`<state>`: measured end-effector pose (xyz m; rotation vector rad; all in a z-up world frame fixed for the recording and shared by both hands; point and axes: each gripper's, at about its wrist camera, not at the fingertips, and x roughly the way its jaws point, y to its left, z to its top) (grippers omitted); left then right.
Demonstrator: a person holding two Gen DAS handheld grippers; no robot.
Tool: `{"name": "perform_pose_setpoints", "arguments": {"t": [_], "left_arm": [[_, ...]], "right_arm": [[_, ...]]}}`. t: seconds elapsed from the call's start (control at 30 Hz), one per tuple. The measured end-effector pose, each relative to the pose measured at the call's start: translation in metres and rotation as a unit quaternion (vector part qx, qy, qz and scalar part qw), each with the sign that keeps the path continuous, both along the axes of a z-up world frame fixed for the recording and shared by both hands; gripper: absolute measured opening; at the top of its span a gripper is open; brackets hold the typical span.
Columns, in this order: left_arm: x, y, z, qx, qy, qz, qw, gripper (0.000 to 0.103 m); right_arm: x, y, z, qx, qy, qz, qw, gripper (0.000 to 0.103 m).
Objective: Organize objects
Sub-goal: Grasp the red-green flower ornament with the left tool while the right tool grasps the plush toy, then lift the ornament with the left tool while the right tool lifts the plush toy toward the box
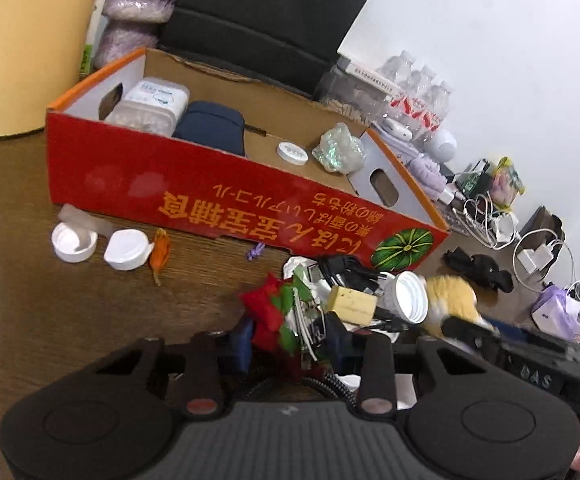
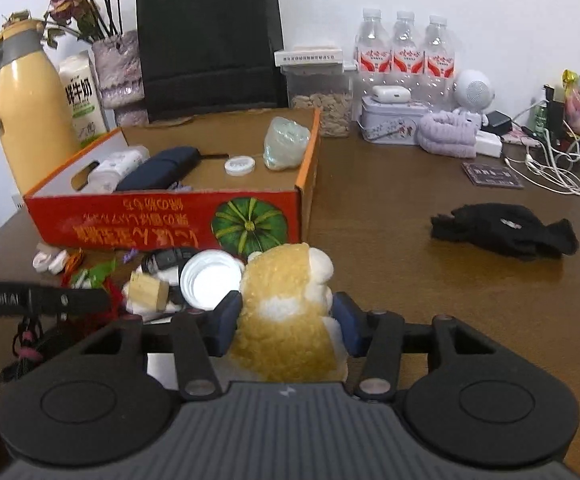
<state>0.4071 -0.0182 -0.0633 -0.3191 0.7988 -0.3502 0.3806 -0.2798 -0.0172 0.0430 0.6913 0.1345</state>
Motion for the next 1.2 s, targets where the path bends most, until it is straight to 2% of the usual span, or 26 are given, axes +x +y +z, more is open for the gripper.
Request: {"name": "perform_pose_setpoints", "arguments": {"t": [0.07,0.17,0.3,0.4,0.53,0.6,0.67,0.7,0.73,0.77,0.83,1.0,1.2], "left_arm": [[-0.016,0.002,0.012,0.008,-0.022,0.01,0.9997,0.032],[-0.058,0.003,0.039,0.029,-0.074,0.019,0.9967,0.032],[-0.12,-0.001,0.062,0.071,-0.114,0.022,0.9907,0.032],[-0.162,0.0,0.061,0.082,-0.113,0.018,0.9901,0.032],[-0.197,0.005,0.048,0.095,-0.085,0.021,0.9916,0.032],[-0.204,0.005,0.04,0.104,-0.068,0.022,0.992,0.032],[-0.209,0.004,0.036,0.112,-0.058,0.024,0.9917,0.032],[-0.211,0.004,0.036,0.115,-0.058,0.025,0.9914,0.032],[-0.214,0.004,0.036,0.115,-0.06,0.026,0.9912,0.032],[-0.217,0.005,0.037,0.113,-0.063,0.026,0.9912,0.032],[-0.221,0.006,0.041,0.112,-0.07,0.027,0.9909,0.032],[-0.227,0.011,0.048,0.118,-0.087,0.031,0.9887,0.032],[-0.214,0.013,0.049,0.109,-0.086,0.028,0.9899,0.032]], "right_arm": [[-0.018,-0.005,0.004,0.009,-0.004,-0.011,1.0,0.044],[-0.058,-0.01,0.008,0.026,-0.018,-0.02,0.999,0.041],[-0.113,-0.01,0.012,0.04,-0.027,-0.028,0.998,0.039],[-0.15,-0.005,0.014,0.056,-0.029,-0.024,0.998,0.038],[-0.178,0.006,0.011,0.057,-0.011,0.003,0.998,0.038],[-0.181,0.013,0.009,0.044,0.0,0.024,0.999,0.047],[-0.176,0.018,0.006,0.034,0.017,0.026,0.999,0.071],[-0.173,0.021,0.004,0.033,0.023,0.031,0.999,0.073],[-0.171,0.022,0.001,0.035,0.027,0.033,0.998,0.071],[-0.168,0.023,-0.003,0.04,0.035,0.033,0.998,0.055],[-0.17,0.022,-0.003,0.053,0.023,0.017,0.998,0.05],[-0.186,0.021,0.013,0.051,-0.017,0.007,0.999,0.048],[-0.184,0.015,0.027,0.069,-0.037,0.003,0.997,0.048]]}}
